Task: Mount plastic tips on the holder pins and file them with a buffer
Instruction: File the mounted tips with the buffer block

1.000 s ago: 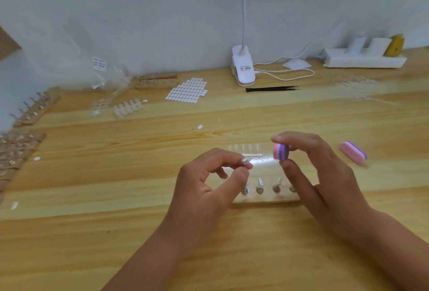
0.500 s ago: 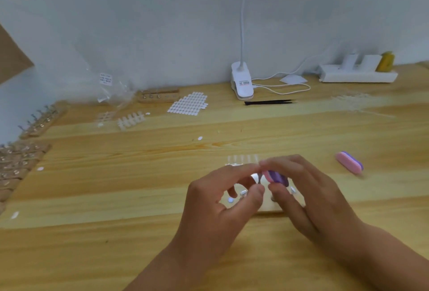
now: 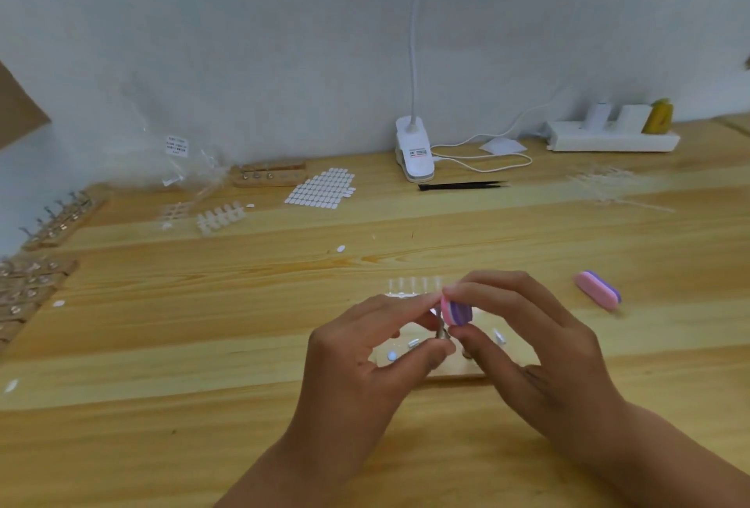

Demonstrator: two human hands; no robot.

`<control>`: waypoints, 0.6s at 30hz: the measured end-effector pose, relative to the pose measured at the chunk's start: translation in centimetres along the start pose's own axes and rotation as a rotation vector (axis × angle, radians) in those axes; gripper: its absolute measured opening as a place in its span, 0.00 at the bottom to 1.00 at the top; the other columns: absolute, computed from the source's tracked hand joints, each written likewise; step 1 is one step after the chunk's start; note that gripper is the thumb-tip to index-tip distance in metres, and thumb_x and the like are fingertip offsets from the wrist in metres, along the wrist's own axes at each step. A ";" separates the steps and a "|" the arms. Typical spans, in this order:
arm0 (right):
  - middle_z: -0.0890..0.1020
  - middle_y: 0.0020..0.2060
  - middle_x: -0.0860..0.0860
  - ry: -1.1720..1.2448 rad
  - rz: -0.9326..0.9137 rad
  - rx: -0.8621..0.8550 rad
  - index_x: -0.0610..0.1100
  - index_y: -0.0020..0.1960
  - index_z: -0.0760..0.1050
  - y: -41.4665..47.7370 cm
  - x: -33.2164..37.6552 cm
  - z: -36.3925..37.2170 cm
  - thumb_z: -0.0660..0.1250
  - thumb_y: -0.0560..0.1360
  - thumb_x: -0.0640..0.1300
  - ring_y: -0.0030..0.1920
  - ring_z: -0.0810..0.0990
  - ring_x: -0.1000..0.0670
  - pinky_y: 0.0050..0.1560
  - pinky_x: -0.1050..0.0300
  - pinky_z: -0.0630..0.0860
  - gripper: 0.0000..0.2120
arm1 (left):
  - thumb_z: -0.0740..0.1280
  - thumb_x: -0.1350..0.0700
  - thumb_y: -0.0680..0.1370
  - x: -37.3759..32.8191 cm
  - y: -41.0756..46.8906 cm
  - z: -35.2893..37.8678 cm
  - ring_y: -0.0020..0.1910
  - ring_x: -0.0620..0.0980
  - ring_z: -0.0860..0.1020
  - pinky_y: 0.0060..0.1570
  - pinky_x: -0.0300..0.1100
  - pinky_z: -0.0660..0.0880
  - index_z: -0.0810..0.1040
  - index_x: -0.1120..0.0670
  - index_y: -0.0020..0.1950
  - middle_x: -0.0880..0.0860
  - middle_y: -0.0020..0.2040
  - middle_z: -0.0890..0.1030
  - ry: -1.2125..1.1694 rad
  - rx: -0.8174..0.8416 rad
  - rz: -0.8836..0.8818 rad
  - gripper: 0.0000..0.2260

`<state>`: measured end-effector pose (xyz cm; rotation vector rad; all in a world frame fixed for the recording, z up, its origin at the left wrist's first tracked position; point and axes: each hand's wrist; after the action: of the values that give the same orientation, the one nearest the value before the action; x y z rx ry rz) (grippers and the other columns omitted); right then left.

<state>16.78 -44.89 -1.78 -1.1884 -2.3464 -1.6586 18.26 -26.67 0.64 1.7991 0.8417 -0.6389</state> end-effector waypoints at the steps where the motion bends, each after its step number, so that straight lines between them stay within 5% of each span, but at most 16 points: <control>1: 0.79 0.56 0.53 0.013 0.016 0.007 0.41 0.62 0.77 -0.1 0.0 0.0 0.67 0.77 0.38 0.59 0.79 0.58 0.58 0.67 0.75 0.13 | 0.75 0.52 0.69 0.0 0.0 -0.1 0.47 0.38 0.80 0.46 0.29 0.72 0.82 0.46 0.57 0.40 0.47 0.84 0.002 -0.005 -0.004 0.17; 8: 0.81 0.57 0.49 -0.002 -0.035 -0.007 0.42 0.59 0.78 0.1 0.3 -0.1 0.68 0.77 0.36 0.62 0.79 0.57 0.64 0.66 0.73 0.12 | 0.74 0.53 0.69 0.0 0.0 -0.2 0.49 0.39 0.82 0.50 0.35 0.75 0.84 0.47 0.54 0.40 0.48 0.85 0.027 -0.007 -0.006 0.14; 13: 0.82 0.54 0.50 -0.077 -0.101 -0.001 0.42 0.58 0.80 0.2 0.2 0.1 0.69 0.76 0.36 0.59 0.80 0.51 0.62 0.58 0.75 0.11 | 0.76 0.61 0.66 0.1 -0.1 -0.3 0.45 0.36 0.81 0.46 0.28 0.72 0.84 0.47 0.53 0.38 0.46 0.85 0.015 -0.012 -0.036 0.17; 18: 0.81 0.54 0.51 -0.079 -0.066 -0.026 0.44 0.59 0.79 0.2 0.1 -0.1 0.69 0.77 0.38 0.58 0.80 0.53 0.60 0.61 0.76 0.12 | 0.76 0.57 0.67 0.2 -0.1 -0.3 0.44 0.38 0.81 0.45 0.28 0.73 0.85 0.47 0.54 0.38 0.45 0.85 -0.038 0.027 -0.146 0.16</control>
<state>16.78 -44.88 -1.48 -1.2159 -2.4444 -1.6970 18.29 -26.25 0.51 1.7552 0.9483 -0.7792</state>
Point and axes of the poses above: each hand's wrist, its own y-axis towards the middle knuckle, its own z-axis out of the palm, x = y × z
